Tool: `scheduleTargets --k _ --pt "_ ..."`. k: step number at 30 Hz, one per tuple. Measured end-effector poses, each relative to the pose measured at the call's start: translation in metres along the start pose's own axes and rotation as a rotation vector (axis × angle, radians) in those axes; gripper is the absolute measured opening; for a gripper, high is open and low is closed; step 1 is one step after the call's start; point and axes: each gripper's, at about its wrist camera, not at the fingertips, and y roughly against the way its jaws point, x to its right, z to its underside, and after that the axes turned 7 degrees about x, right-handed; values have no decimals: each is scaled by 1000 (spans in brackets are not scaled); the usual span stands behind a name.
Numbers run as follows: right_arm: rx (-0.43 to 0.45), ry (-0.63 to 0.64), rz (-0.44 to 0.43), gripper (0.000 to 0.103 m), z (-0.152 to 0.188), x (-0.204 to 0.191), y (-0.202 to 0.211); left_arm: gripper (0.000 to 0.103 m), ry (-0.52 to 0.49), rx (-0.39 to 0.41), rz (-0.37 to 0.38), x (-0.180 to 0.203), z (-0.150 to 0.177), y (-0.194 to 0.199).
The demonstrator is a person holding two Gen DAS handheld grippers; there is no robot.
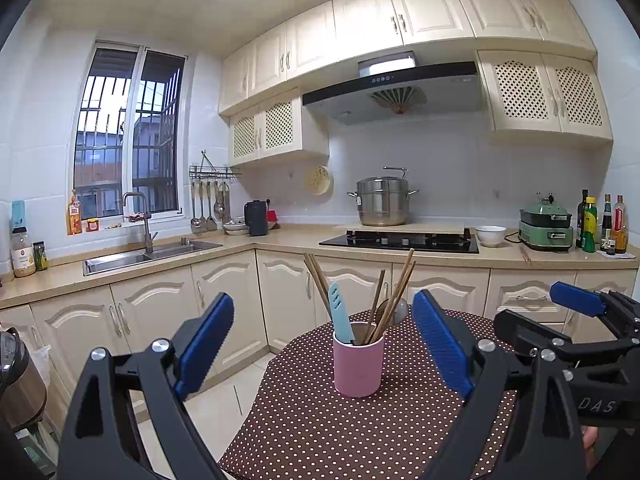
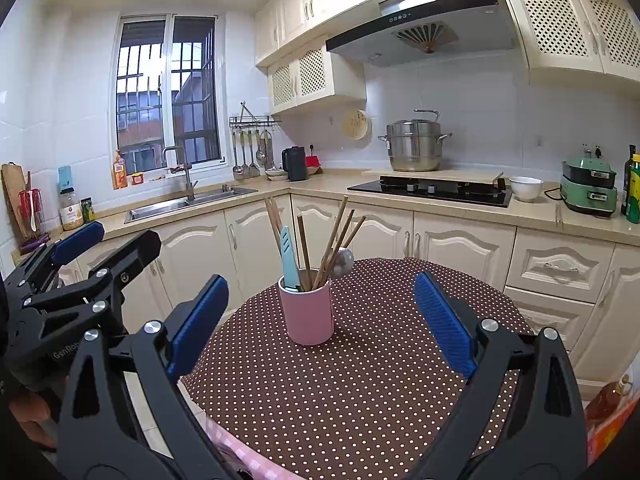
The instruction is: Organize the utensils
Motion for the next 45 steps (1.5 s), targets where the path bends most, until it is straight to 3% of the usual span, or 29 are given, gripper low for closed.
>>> scheduleTargets --k 45 --pt "-64 -43 1 92 14 11 -30 89 -13 -77 1 10 14 -39"
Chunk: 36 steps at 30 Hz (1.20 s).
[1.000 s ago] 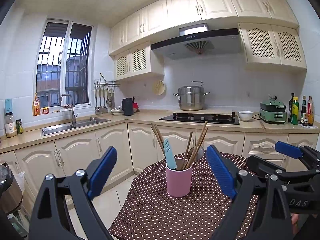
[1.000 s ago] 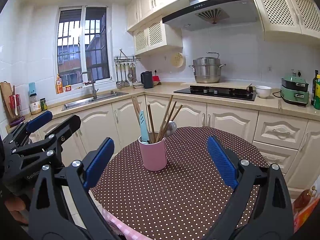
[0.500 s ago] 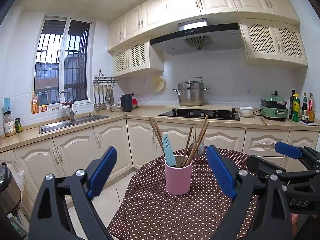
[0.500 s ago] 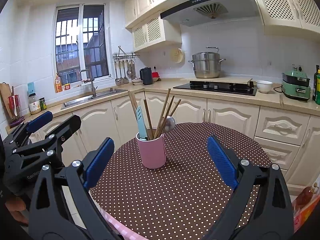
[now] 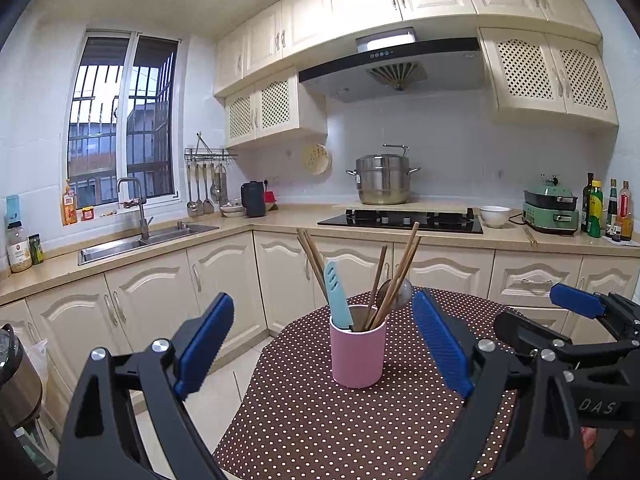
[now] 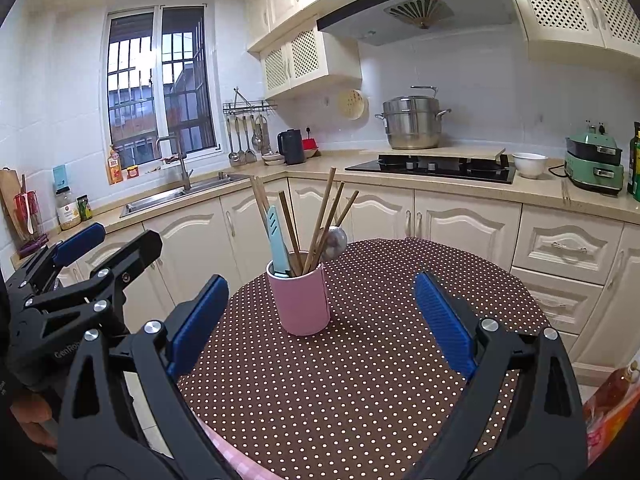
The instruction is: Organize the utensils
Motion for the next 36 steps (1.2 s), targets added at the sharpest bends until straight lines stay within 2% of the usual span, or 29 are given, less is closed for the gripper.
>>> scheduleTargets --k 29,33,36 --pt "-11 -9 -3 92 3 3 -11 89 -6 -11 -6 2 1 -9" --pt "-28 -14 -3 92 4 7 -18 89 -5 -31 -6 3 3 -16" --pt "-52 -18 -3 92 8 12 -28 89 6 -76 4 4 8 -29"
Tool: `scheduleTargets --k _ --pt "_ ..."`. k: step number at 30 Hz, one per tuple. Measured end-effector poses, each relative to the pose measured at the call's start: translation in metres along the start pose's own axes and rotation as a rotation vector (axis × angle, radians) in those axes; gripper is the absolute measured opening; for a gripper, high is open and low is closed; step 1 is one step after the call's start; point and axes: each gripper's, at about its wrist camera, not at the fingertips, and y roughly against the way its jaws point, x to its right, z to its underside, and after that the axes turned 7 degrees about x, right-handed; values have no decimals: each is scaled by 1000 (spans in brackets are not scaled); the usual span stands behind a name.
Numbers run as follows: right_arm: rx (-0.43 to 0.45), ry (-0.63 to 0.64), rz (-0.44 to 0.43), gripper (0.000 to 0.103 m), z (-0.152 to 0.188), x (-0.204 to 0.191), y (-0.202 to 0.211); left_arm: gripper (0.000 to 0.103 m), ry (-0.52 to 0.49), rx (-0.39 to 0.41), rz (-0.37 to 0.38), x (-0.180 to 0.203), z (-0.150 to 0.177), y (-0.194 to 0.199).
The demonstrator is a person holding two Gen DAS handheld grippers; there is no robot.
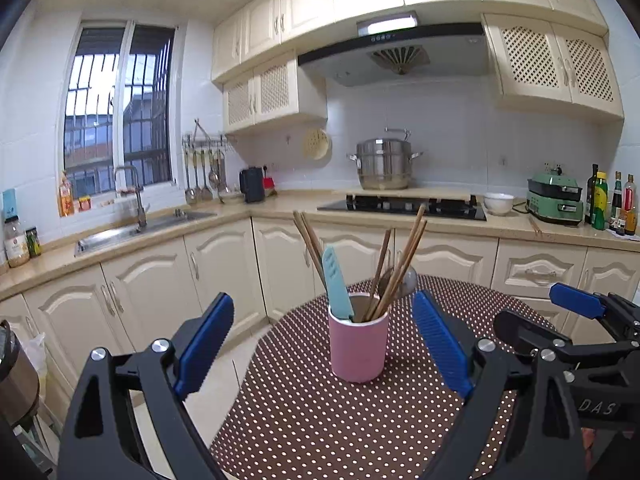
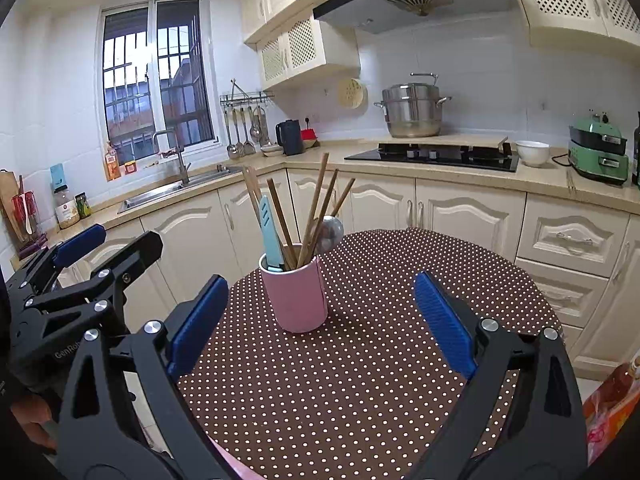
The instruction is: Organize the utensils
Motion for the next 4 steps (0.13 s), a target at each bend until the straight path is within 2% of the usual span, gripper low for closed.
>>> scheduleTargets --k 4 --pt "-61 -3 14 92 8 11 -21 89 21 -107 26 2 15 -30"
